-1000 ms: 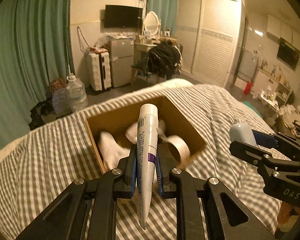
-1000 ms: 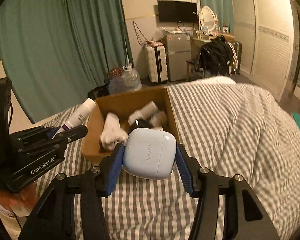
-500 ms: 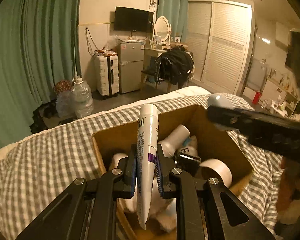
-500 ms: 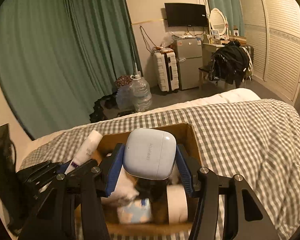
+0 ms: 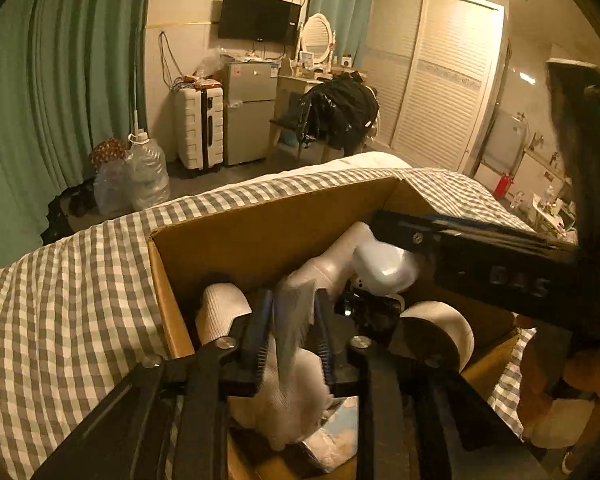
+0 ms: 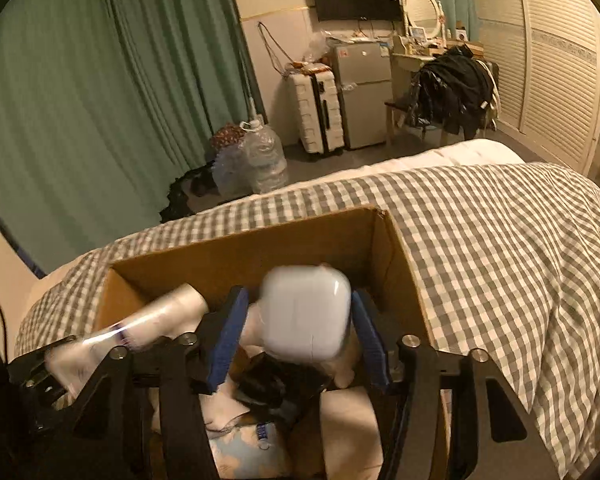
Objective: Organize objects
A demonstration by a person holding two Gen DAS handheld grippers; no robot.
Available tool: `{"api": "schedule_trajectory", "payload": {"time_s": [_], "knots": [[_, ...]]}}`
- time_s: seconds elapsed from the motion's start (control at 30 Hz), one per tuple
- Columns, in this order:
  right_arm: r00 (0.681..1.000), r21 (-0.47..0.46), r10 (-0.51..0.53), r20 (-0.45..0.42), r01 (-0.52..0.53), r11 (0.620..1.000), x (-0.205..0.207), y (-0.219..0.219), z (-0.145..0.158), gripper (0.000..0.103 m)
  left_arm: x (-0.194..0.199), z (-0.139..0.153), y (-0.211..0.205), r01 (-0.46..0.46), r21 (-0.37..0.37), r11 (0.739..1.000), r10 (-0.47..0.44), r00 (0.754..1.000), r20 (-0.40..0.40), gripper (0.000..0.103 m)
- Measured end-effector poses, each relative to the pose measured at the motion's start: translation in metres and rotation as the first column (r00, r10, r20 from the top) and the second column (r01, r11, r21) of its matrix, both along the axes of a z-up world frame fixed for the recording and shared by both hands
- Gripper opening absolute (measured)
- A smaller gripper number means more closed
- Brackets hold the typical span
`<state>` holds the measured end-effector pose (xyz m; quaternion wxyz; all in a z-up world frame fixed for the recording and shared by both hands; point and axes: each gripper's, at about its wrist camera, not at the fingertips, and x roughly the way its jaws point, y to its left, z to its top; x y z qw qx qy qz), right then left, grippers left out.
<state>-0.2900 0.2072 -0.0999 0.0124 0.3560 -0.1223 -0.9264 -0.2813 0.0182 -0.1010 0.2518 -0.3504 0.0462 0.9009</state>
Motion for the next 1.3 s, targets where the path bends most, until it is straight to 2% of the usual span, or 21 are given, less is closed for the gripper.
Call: {"api": "schedule_trajectory", "payload": {"time_s": [0.1,0.2,0.3,0.4,0.47,0.53,0.6,0.8,1.03,1.3], "knots": [[0.999,0.024,-0.001,-0.052,0.003,1.0,0.013,-0.003,0.013,0.065,0.01,0.008,0.002,-0.005,-0.004,1.0,0.005,1.0,-0.029,0.057],[0.995,0.027,-0.009,-0.096,0.012,1.0,0.028,0.0,0.028,0.066,0.025,0.02,0.004,-0.021,-0.019,1.0,0.019,0.997,-0.072,0.062],[0.99,0.017,-0.021,-0.142,0.023,1.0,0.044,0.007,0.043,0.067,0.04,0.033,0.003,-0.062,-0.036,0.997,0.058,0.993,-0.106,0.077],[0.981,0.013,-0.033,-0.189,0.037,0.999,0.062,0.014,0.062,0.073,0.056,0.046,-0.003,-0.101,-0.03,0.994,0.097,0.987,-0.126,0.079],[0.974,0.014,-0.032,-0.226,0.036,0.999,0.079,0.019,0.076,0.073,0.066,0.057,-0.009,-0.126,-0.026,0.992,0.121,0.982,-0.146,0.081],[0.965,0.018,-0.036,-0.258,0.043,0.999,0.097,0.022,0.087,0.074,0.077,0.068,-0.014,-0.154,-0.02,0.988,0.148,0.974,-0.174,0.09],[0.96,0.023,-0.04,-0.277,0.048,0.999,0.11,0.026,0.096,0.078,0.09,0.079,-0.018,-0.172,0.005,0.985,0.17,0.967,-0.19,0.095],[0.943,0.04,-0.055,-0.328,0.072,0.997,0.158,0.03,0.115,0.084,0.124,0.101,-0.028,-0.206,0.065,0.976,0.215,0.955,-0.206,0.099],[0.921,0.116,-0.007,-0.389,0.056,0.992,0.216,0.013,0.127,0.094,0.16,0.102,-0.034,-0.282,0.038,0.959,0.282,0.928,-0.245,0.102],[0.916,0.212,0.013,-0.4,0.079,0.974,0.234,-0.001,0.108,0.101,0.183,0.08,-0.029,-0.334,-0.008,0.942,0.319,0.906,-0.279,0.103]]}}
